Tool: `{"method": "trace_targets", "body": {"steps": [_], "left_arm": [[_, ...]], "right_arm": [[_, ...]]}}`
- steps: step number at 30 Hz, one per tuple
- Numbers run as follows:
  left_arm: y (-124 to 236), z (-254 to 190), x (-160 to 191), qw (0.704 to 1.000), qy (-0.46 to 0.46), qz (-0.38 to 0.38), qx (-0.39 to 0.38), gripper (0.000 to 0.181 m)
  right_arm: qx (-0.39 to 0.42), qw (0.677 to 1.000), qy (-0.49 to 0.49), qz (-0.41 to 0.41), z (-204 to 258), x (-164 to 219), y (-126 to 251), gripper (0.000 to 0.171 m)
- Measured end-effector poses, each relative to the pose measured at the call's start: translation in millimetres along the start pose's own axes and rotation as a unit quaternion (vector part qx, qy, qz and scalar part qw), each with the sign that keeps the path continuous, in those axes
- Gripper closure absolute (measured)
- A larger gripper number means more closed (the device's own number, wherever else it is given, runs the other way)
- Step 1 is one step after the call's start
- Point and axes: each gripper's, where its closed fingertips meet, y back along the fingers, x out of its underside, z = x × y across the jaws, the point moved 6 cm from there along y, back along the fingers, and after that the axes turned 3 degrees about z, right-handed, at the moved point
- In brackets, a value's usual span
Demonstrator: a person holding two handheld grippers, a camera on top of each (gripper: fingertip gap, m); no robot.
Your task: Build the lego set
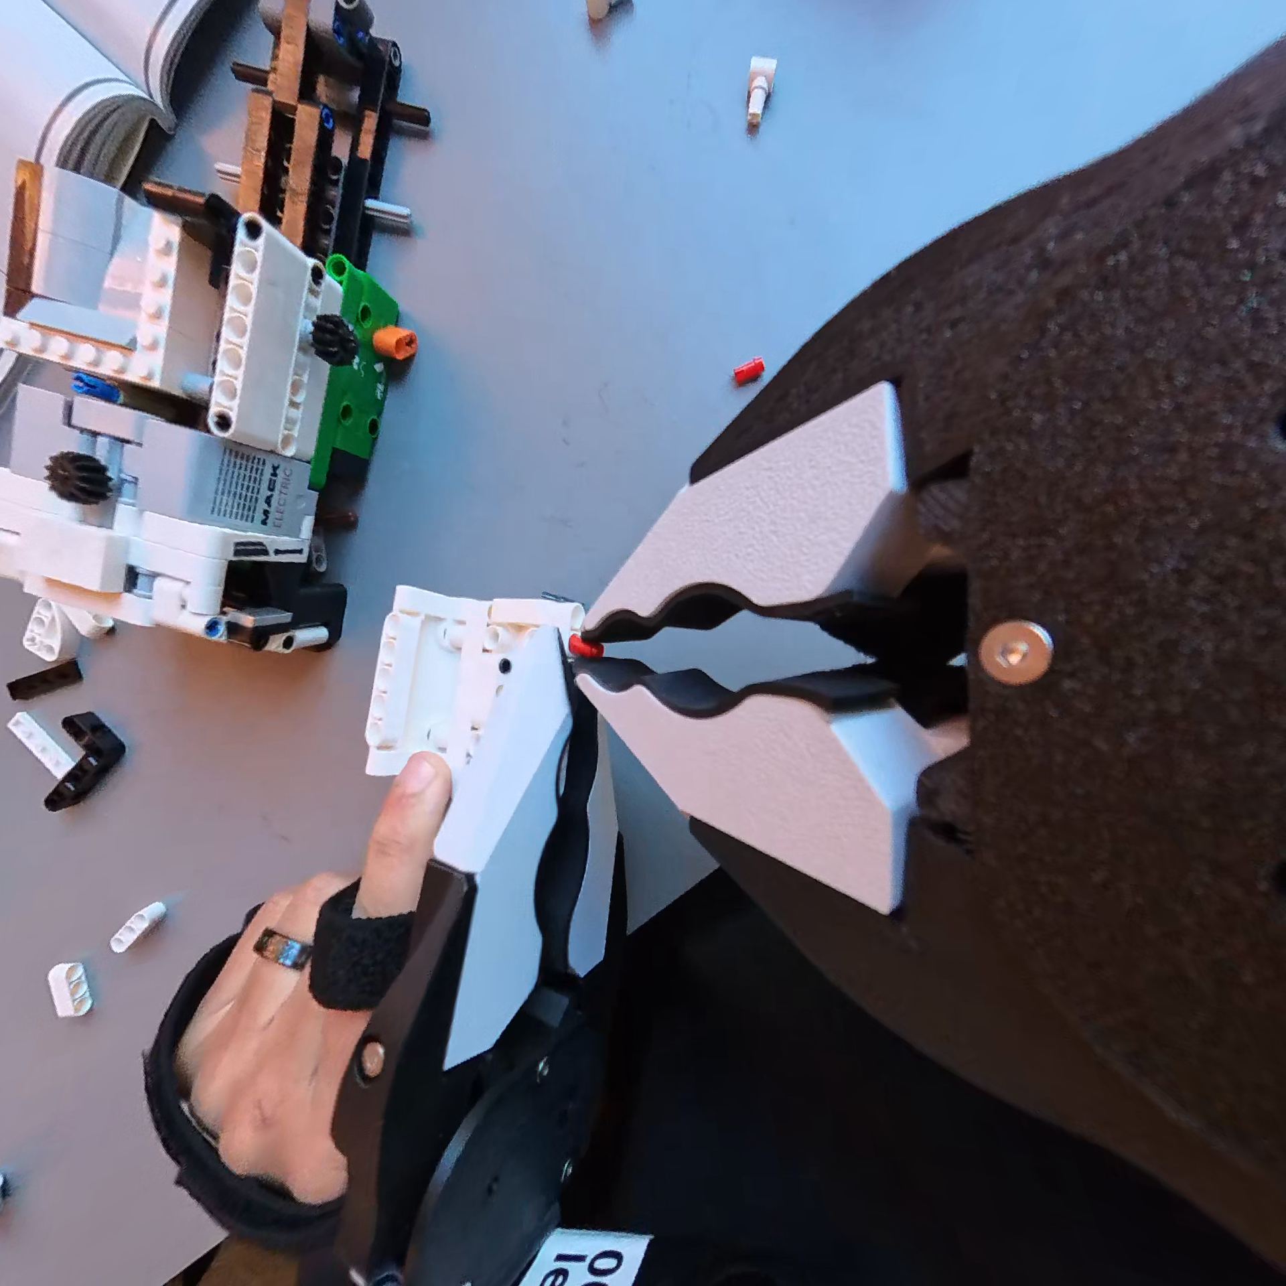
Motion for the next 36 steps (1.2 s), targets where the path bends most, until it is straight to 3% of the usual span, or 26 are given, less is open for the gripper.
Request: {"method": "trace_targets", "body": {"steps": [9, 16, 21, 25, 27, 29, 31, 34, 36], "left_arm": [[3.2, -4.9, -3.5, 0.998, -0.064, -0.003, -0.014, 0.176], [3.6, -2.7, -4.3, 0.999, -0.052, -0.005, -0.012, 0.176], [-0.5, 6.8, -1.4, 1.0, 0.017, -0.009, -0.011, 0.175], [4.4, 19.7, -0.9, 0.996, 0.079, -0.042, -0.014, 0.176], [11.2, 27.8, -4.3, 0.989, 0.12, -0.088, -0.01, 0.175], [20.4, 38.2, -8.8, 0.973, 0.173, -0.153, -0.004, 0.175], [28.0, 47.3, -10.5, 0.958, 0.208, -0.198, -0.008, 0.176], [30.9, 50.2, -10.4, 0.955, 0.21, -0.21, -0.016, 0.176], [31.1, 48.6, -13.2, 0.956, 0.201, -0.213, -0.017, 0.176]], "right_arm": [[-0.008, 0.999, 0.027, 0.022, 2.3, 2.4, 0.7, 0.168], [-0.042, 0.999, 0.019, 0.011, -1.9, 1.1, 1.2, 0.168], [-0.029, 0.999, 0.011, -0.029, -5.7, -3.6, 4.6, 0.167], [-0.058, 0.992, 0.008, -0.109, -12.0, -7.0, 20.9, 0.144], [-0.122, 0.976, -0.006, -0.182, -14.9, -7.4, 25.0, 0.133], [-0.242, 0.937, -0.063, -0.245, -17.4, -6.1, 22.6, 0.123], [-0.363, 0.885, -0.131, -0.261, -20.3, -4.7, 16.5, 0.112], [-0.438, 0.846, -0.178, -0.247, -18.2, -1.7, 2.7, 0.087], [-0.472, 0.824, -0.188, -0.25, -11.2, -3.9, 0.0, 0.084]]}}
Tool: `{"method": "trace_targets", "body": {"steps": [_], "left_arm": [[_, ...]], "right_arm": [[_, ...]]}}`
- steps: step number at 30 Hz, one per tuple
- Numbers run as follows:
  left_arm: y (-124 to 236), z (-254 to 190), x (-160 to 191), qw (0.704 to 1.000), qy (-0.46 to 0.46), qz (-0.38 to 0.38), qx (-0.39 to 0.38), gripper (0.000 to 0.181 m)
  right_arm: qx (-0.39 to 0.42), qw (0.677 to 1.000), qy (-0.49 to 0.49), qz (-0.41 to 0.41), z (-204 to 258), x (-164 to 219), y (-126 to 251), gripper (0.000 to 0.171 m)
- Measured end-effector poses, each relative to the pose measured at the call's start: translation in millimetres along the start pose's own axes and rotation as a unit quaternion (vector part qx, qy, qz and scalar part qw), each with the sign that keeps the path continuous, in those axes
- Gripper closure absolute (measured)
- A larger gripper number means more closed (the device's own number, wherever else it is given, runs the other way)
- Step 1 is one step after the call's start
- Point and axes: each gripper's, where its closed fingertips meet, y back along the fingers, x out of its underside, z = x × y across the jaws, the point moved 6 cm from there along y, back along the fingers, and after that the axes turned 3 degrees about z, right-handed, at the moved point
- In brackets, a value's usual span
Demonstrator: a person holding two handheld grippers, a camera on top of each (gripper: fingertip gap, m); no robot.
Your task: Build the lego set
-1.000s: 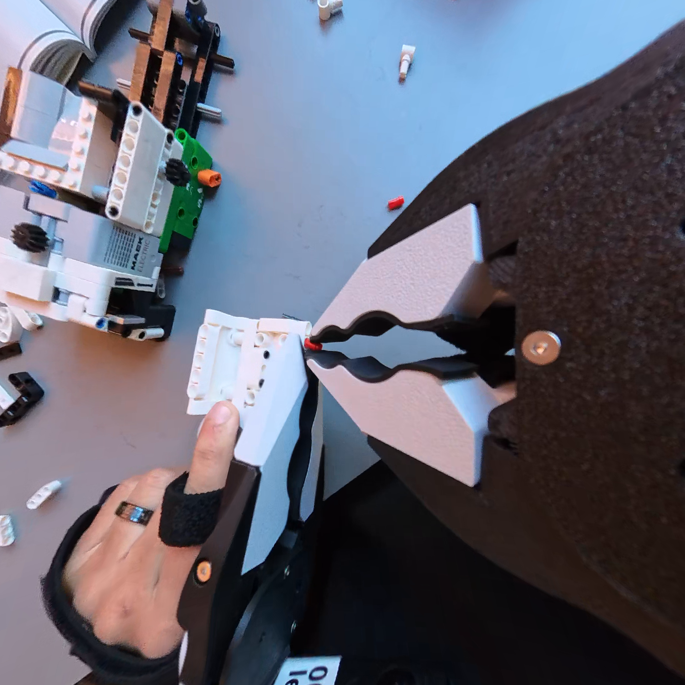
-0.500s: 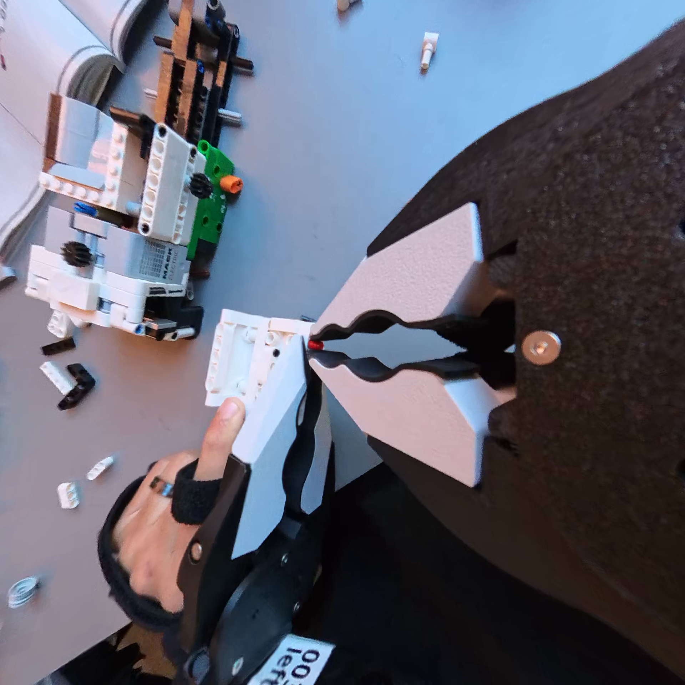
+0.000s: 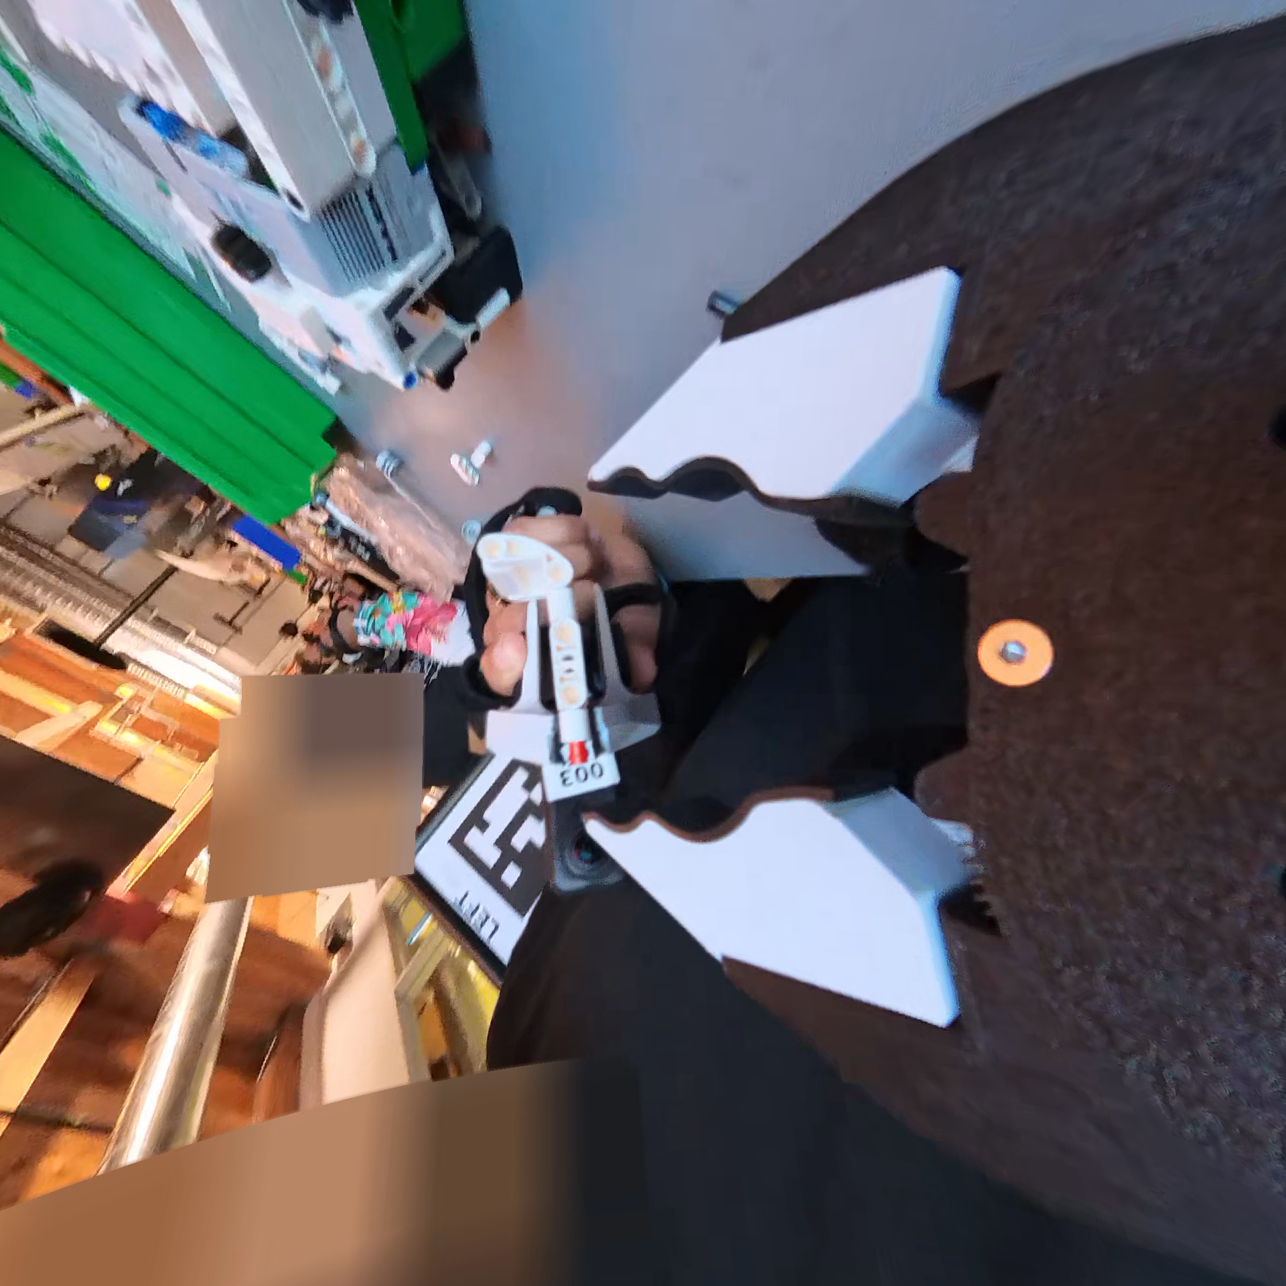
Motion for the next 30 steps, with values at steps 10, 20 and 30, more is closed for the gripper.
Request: {"method": "trace_targets", "body": {"steps": [10, 20, 30], "left_arm": [[-2.0, -3.2, 0.7, 1.0, 0.0, 0.003, 0.009, 0.175], [-2.9, -2.7, 3.1, 1.0, 0.002, 0.011, 0.01, 0.175], [-3.0, 10.9, 5.5, 0.987, 0.149, -0.017, 0.053, 0.176]], "right_arm": [[-0.031, 0.999, -0.007, -0.006, 0.7, 3.2, -9.7, 0.114], [-0.028, 1.0, 0.008, -0.002, 9.9, 5.9, -6.9, 0.145], [0.098, 0.982, 0.143, 0.072, 5.9, 1.6, 21.4, 0.121]]}}
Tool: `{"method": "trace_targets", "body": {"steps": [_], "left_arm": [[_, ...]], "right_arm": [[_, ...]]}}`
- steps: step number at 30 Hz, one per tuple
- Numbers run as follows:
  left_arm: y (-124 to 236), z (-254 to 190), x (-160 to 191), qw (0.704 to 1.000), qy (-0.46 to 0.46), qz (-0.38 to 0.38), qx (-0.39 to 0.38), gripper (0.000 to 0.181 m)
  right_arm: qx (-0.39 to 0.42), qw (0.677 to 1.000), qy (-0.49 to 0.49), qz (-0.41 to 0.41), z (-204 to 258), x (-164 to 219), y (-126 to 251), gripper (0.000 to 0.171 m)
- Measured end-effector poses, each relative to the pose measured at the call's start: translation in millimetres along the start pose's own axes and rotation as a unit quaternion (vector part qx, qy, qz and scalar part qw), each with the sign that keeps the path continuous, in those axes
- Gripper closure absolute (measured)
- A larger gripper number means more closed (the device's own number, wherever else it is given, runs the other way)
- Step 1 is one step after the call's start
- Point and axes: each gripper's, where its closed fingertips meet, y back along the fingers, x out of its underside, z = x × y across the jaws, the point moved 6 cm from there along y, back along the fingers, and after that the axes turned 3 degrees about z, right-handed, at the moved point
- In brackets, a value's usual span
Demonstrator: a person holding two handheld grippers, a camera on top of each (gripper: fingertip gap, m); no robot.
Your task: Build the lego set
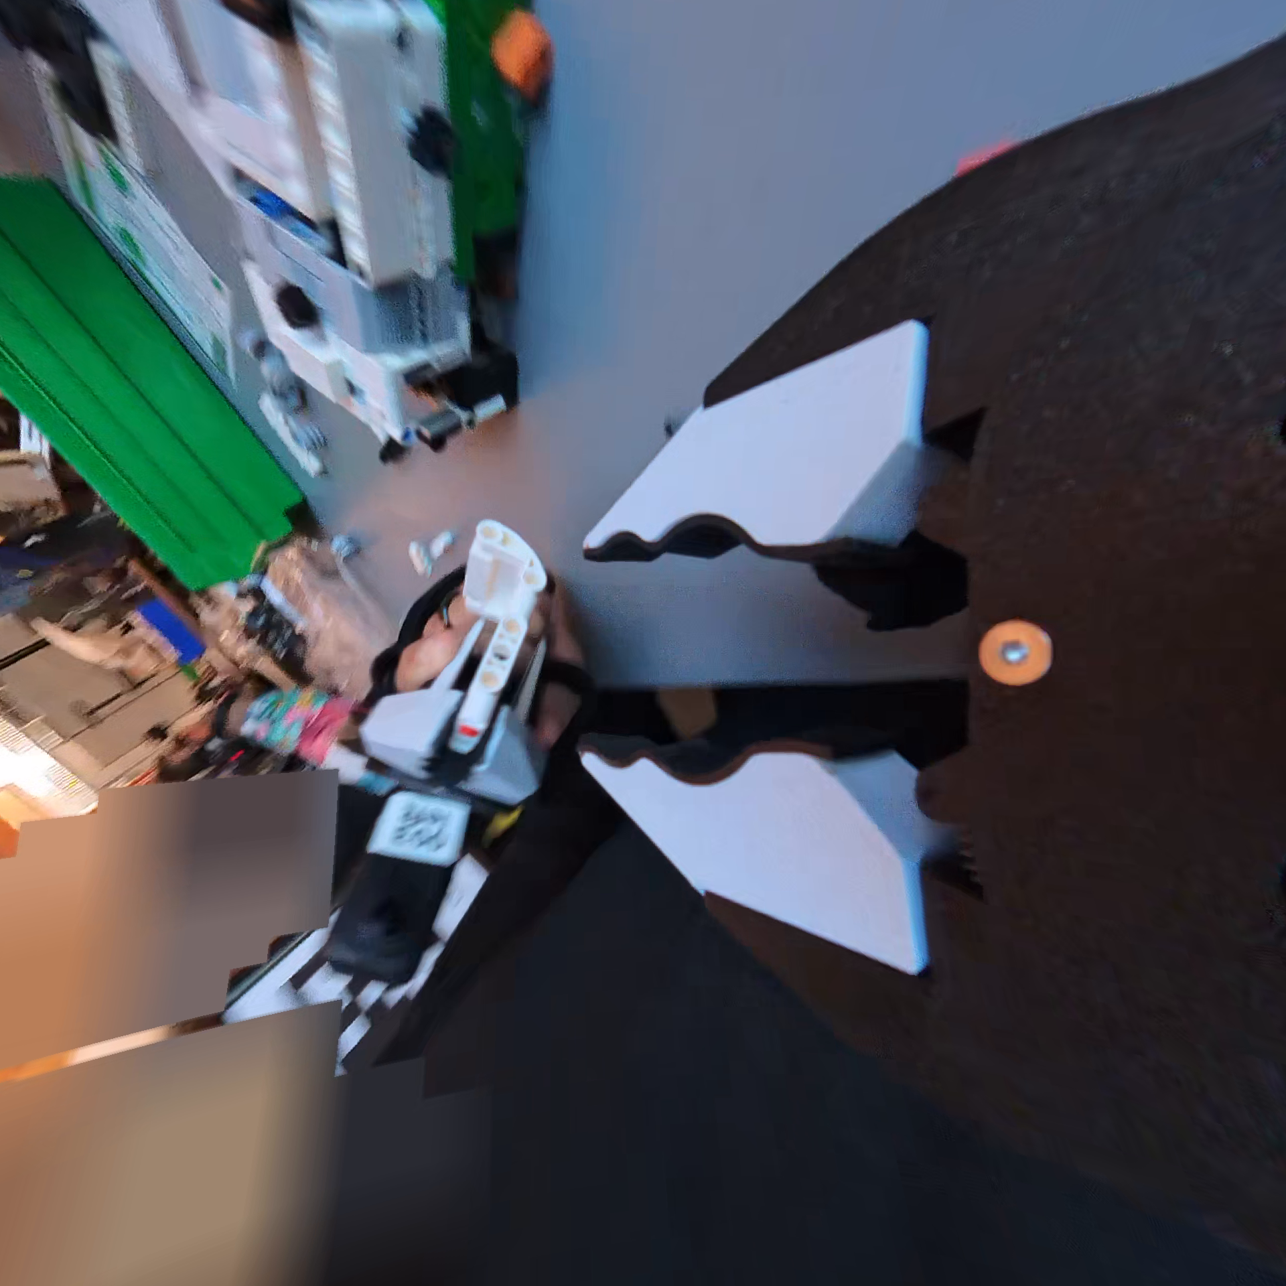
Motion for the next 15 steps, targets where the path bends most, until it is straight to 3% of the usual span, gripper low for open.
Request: {"method": "trace_targets", "body": {"steps": [3, 7, 10, 12, 15], "left_arm": [[-1.2, 8.4, -0.8, 0.991, 0.119, -0.027, 0.053, 0.175], [-2.7, 12.8, -3.5, 0.971, 0.203, -0.059, 0.114, 0.175], [-5.8, 8.3, -5.6, 0.964, 0.214, -0.066, 0.14, 0.175], [-8.2, 4.4, -4.4, 0.967, 0.205, -0.058, 0.142, 0.175], [-7.1, 3.7, 2.3, 0.971, 0.192, -0.022, 0.14, 0.17]], "right_arm": [[0.081, 0.987, 0.139, 0.014, 11.2, -13.9, 2.9, 0.129], [0.092, 0.966, 0.238, 0.031, 24.9, -24.4, -1.8, 0.137], [0.068, 0.963, 0.258, 0.045, 25.8, -22.1, -10.3, 0.145], [0.064, 0.962, 0.265, 0.036, 24.1, -21.6, -9.9, 0.162], [0.061, 0.965, 0.25, 0.061, 19.5, -15.1, -6.7, 0.164]]}}
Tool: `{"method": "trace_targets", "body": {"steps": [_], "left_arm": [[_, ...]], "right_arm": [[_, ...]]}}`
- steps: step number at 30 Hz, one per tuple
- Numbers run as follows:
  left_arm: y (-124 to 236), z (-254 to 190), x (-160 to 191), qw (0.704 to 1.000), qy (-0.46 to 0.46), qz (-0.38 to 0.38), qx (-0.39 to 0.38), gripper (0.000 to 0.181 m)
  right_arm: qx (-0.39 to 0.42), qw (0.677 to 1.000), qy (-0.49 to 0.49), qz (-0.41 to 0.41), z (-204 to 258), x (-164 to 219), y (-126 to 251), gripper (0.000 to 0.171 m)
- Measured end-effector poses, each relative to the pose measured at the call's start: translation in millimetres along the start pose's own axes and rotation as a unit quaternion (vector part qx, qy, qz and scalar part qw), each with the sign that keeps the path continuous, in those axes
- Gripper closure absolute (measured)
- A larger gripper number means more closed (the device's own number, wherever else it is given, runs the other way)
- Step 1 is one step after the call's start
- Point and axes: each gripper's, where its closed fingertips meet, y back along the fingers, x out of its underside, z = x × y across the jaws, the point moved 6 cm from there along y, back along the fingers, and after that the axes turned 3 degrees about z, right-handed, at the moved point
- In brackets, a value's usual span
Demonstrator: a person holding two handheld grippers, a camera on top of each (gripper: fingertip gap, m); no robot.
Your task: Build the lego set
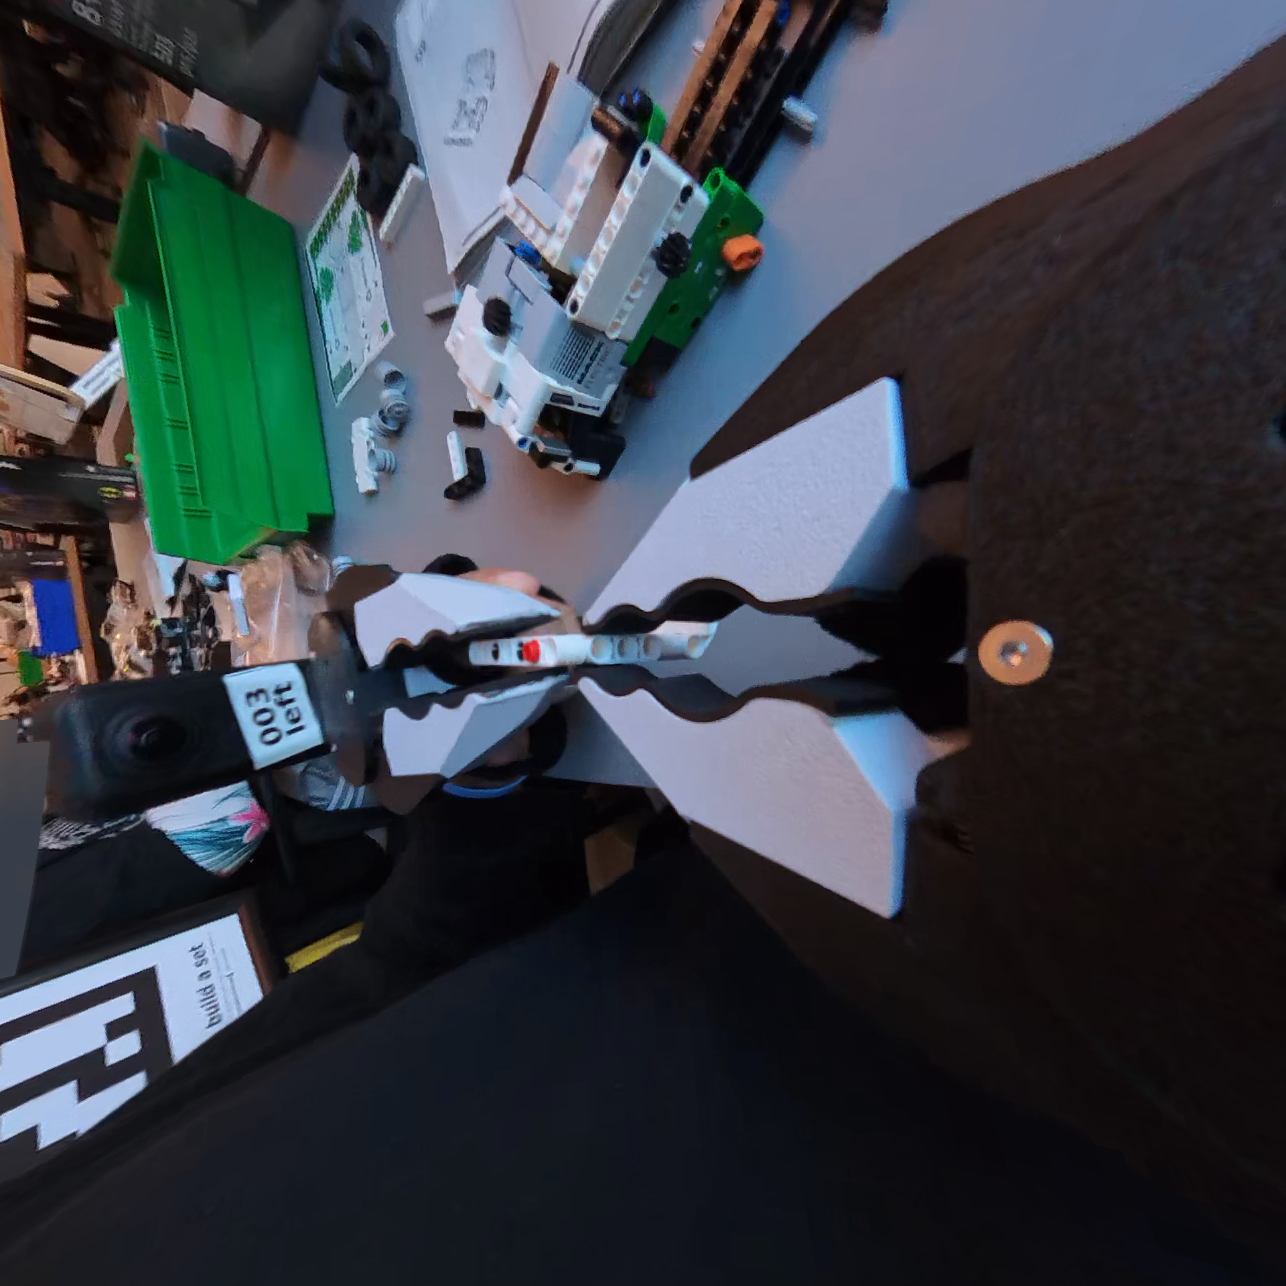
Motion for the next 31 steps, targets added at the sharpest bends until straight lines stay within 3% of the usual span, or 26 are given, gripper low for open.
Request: {"method": "trace_targets", "body": {"steps": [6, 10, 12, 16, 24, 28, 31], "left_arm": [[2.6, 0.3, 4.6, 0.999, -0.004, 0.037, 0.016, 0.174], [-2.9, 1.9, 4.0, 0.999, -0.011, 0.032, 0.033, 0.175], [-7.6, 0.8, 2.8, 0.999, -0.01, 0.027, 0.044, 0.175], [-15.7, -1.4, -1.5, 0.998, 0.007, 0.011, 0.067, 0.176], [-28.2, -2.7, 2.8, 0.996, 0.041, 0.024, 0.08, 0.174], [-40.5, 3.1, 9.0, 0.996, 0.015, 0.089, 0.019, 0.172], [-53.3, 14.4, 16.9, 0.984, 0.023, 0.17, -0.05, 0.167]], "right_arm": [[0.03, 1.0, 0.009, 0.002, 0.3, 5.2, 18.0, 0.163], [0.014, 0.997, -0.013, -0.074, 4.3, -6.1, 25.1, 0.152], [0.012, 0.997, -0.021, -0.067, 4.8, -4.4, 22.6, 0.152], [0.029, 0.996, -0.002, -0.084, 7.1, -4.8, 23.0, 0.162], [0.038, 0.998, 0.008, -0.057, 8.3, 2.1, 33.6, 0.164], [0.109, 0.993, 0.039, 0.001, 2.9, 16.3, 52.2, 0.164], [0.254, 0.96, 0.082, 0.087, -15.1, 37.2, 84.7, 0.164]]}}
